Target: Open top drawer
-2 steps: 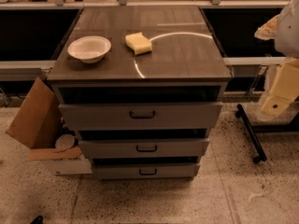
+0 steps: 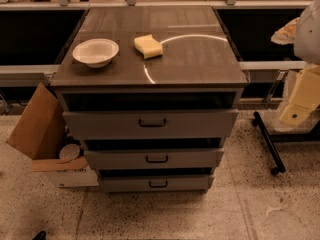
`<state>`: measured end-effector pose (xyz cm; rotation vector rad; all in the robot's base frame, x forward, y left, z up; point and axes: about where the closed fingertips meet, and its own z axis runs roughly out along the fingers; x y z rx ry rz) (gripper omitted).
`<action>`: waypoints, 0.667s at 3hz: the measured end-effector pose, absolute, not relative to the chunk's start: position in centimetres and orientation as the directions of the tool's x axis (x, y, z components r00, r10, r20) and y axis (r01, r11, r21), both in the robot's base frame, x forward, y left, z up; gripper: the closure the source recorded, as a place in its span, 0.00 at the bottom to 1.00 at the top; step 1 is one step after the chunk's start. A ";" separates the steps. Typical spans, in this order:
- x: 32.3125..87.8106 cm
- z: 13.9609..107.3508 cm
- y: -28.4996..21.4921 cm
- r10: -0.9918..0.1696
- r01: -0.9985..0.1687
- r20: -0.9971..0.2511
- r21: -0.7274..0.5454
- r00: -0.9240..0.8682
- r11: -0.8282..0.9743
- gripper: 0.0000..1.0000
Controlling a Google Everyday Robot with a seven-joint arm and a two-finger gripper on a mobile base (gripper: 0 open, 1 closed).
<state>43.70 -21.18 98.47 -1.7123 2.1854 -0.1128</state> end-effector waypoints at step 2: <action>41.7 89.7 -17.4 -0.923 -0.968 -0.364 -0.163 -0.121 0.192 0.00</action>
Offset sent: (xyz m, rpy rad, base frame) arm -0.0385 0.0655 -0.1606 0.3066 0.1678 0.1695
